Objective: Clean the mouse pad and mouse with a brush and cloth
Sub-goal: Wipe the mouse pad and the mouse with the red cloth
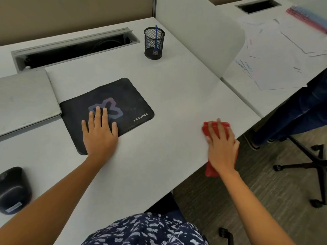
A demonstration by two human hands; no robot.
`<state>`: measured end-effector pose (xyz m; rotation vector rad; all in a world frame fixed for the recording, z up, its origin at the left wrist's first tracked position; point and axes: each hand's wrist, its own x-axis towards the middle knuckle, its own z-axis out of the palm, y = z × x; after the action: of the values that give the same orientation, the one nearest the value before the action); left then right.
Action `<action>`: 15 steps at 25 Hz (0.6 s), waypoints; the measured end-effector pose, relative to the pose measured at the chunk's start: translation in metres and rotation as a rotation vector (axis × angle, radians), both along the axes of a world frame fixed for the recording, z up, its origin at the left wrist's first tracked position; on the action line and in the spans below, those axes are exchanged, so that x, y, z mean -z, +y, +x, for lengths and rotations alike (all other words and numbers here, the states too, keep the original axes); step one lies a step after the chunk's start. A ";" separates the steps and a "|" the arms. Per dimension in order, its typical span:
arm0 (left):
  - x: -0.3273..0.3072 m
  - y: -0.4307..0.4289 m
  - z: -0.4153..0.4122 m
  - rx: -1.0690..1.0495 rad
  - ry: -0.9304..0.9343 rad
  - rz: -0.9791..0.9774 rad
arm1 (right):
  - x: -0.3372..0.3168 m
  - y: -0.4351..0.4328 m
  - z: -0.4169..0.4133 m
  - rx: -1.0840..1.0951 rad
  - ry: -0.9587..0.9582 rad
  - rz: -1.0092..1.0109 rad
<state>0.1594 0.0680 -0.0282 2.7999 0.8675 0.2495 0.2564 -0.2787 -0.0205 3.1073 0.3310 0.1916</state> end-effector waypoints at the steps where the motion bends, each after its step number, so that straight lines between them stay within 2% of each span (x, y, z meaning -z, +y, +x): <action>1: 0.000 0.000 0.000 -0.001 0.001 -0.001 | -0.004 -0.006 0.009 0.121 -0.001 0.071; 3: -0.001 -0.001 0.000 0.003 0.001 -0.005 | -0.014 -0.007 0.019 0.275 -0.078 0.217; 4: -0.001 -0.001 0.000 0.005 -0.002 -0.004 | -0.016 -0.002 0.019 0.227 -0.132 0.268; 5: -0.001 -0.001 0.000 0.006 -0.008 -0.001 | -0.017 0.007 0.015 0.088 -0.158 0.307; 7: 0.000 0.000 0.001 0.006 -0.020 0.004 | -0.011 0.031 -0.001 -0.303 -0.056 0.321; 9: 0.000 0.000 0.000 0.009 -0.019 0.001 | 0.001 0.046 -0.015 -0.594 0.059 0.150; 10: 0.000 -0.001 0.000 0.008 -0.014 0.003 | 0.004 0.047 -0.012 -0.644 0.062 0.058; 12: 0.001 0.000 0.001 0.000 -0.006 0.008 | 0.006 0.047 0.006 -0.609 0.050 -0.008; 15: 0.002 0.000 0.002 -0.003 0.012 0.005 | 0.003 0.054 0.036 -0.506 0.066 0.007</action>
<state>0.1611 0.0676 -0.0300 2.8076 0.8752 0.2363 0.2922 -0.2243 -0.0237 2.9727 1.1145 0.0900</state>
